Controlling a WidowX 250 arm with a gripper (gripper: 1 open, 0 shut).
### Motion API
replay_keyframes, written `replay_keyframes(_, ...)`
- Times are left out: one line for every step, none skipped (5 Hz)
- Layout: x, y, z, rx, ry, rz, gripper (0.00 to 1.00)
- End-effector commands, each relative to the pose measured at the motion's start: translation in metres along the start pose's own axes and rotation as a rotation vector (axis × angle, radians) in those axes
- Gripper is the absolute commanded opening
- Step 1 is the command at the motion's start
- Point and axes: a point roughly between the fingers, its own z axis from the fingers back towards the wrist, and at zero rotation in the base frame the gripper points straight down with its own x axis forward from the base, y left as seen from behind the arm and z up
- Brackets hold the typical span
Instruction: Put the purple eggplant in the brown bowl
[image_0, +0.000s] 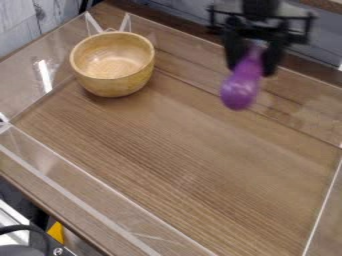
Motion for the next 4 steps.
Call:
replay_keyframes(-0.003,0.046,0.028,-0.008,-0.081,0.023,0.0)
replay_keyframes(-0.003,0.093,0.037,0.01,-0.105,0.067,0.0)
replay_keyframes(0.006,0.131,0.033,0.028,-0.119,0.081,0.0)
replay_keyframes(0.014,0.16,0.025,0.034,-0.128,0.087,0.0)
